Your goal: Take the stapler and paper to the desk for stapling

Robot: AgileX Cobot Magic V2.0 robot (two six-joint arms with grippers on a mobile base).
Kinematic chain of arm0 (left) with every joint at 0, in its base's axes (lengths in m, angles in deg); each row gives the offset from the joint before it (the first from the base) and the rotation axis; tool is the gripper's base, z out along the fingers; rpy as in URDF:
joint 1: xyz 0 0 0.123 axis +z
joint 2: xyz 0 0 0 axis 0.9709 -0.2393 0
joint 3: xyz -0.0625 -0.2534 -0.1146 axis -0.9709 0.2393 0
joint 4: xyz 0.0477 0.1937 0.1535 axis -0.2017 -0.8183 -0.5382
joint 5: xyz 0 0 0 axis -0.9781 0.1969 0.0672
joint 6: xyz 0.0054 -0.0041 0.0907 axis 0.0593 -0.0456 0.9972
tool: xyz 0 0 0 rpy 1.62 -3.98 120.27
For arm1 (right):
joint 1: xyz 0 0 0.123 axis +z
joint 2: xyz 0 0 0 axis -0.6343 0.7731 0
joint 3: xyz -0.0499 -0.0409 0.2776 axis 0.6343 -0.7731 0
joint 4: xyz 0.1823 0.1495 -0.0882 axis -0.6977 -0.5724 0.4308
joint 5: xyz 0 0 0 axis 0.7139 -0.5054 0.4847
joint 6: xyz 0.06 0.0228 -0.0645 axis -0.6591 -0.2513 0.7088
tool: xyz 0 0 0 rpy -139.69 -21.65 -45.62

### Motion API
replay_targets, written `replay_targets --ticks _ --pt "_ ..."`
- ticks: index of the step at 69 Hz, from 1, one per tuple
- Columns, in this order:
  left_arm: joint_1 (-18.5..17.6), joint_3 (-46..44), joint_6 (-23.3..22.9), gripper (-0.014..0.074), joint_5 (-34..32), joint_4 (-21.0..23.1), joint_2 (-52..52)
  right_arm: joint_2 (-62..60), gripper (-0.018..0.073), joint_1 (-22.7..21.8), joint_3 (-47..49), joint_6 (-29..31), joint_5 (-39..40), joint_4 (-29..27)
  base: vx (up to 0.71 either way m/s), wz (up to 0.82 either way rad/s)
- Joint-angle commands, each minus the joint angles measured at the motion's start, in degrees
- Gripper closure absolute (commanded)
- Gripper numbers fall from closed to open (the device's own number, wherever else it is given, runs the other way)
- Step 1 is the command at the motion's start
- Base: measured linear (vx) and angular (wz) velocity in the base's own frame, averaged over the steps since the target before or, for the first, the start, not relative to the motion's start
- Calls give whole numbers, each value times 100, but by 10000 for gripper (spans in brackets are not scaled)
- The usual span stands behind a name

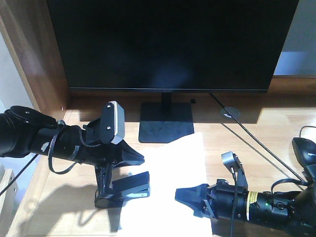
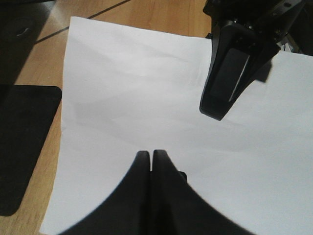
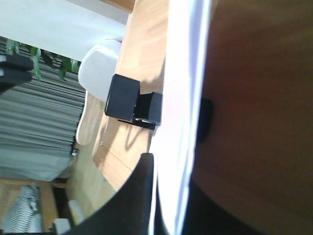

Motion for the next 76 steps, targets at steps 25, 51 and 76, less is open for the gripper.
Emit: replay_targets --ticks 25,51,76 --pt "-28 -85 -93 603 180 246 275 -184 87 5 69 611 570 -658 0 0" --pt "-28 -85 -344 603 180 244 275 -299 45 5 69 1222 11 -901 0 0" --pt "-28 -85 -417 603 165 244 275 -1487 80 -13 69 2061 -1910 -1276 0 0"
